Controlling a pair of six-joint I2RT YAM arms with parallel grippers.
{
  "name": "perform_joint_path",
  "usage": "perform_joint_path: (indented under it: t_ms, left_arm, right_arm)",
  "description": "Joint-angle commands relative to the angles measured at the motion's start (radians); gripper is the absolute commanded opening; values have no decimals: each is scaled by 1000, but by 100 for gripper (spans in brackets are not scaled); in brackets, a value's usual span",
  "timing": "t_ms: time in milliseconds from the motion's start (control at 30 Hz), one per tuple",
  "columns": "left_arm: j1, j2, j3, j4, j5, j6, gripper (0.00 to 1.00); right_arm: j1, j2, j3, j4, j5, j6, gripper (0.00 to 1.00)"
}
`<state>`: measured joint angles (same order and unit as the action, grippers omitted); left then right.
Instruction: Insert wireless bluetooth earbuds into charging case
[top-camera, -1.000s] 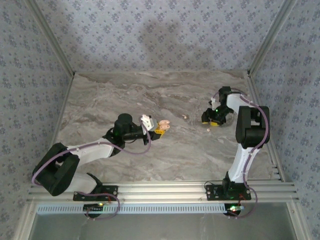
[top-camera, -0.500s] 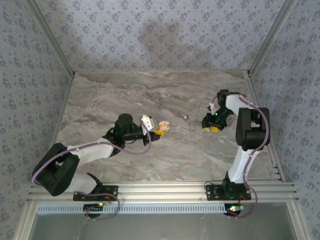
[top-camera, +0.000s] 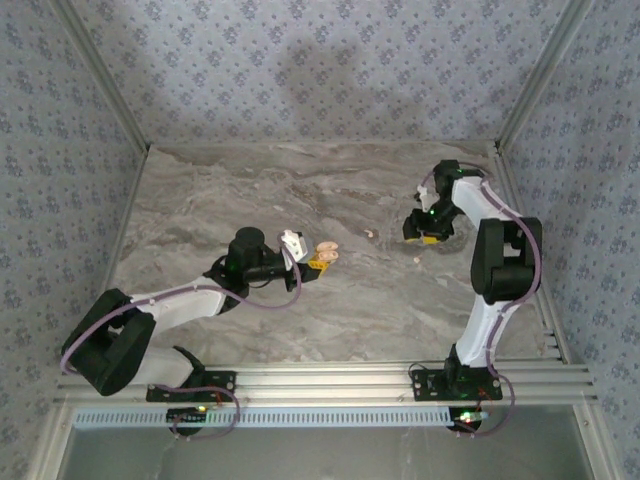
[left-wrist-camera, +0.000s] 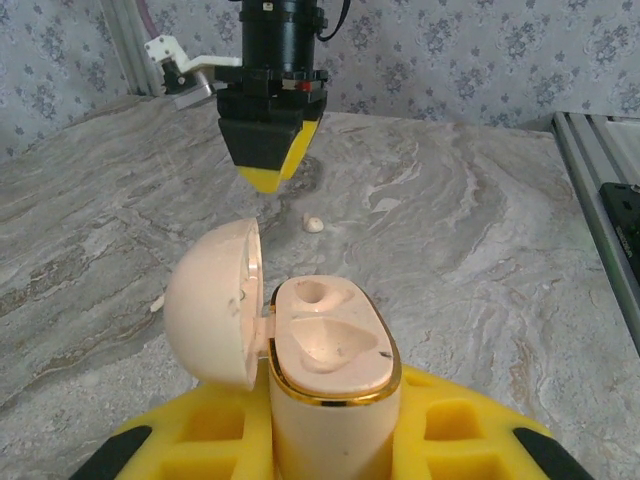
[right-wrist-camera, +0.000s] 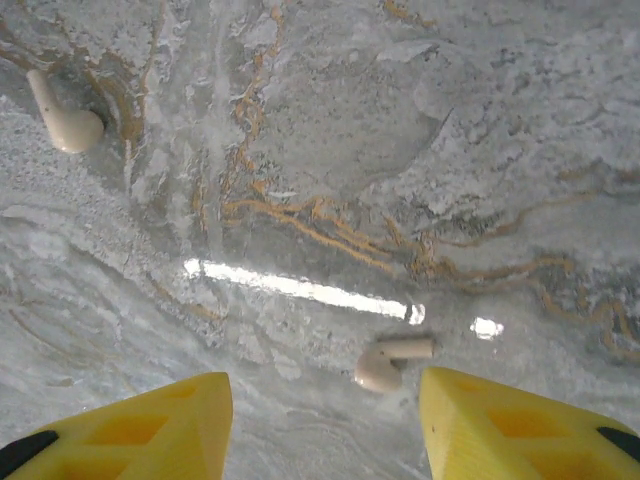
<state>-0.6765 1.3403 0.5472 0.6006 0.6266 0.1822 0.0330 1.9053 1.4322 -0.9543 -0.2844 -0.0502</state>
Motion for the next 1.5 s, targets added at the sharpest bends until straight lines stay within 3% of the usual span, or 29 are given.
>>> perform_joint_path:
  t_ms: [0,667,1200,1300,1467]
  left_arm:
    - [-7,-23,31,-10,-8,15,17]
    - [-6,-33,23,-19,-15,14,17]
    - [-7,-63,11,-32,-18,19,17]
    - [-7,-73,6,-37,-19,21,17]
    - [-7,-88,2,-51,-22,29,17]
  right_arm:
    - [13,60,27,-15,-21,-26,54]
    - [17,71,-80,-29,5,-43,54]
    - [45,-37,-196,-59,66,8,54]
    - [50,-66,-196,-54,83,9,60]
    - [44,-98,-151,-53,85,9,61]
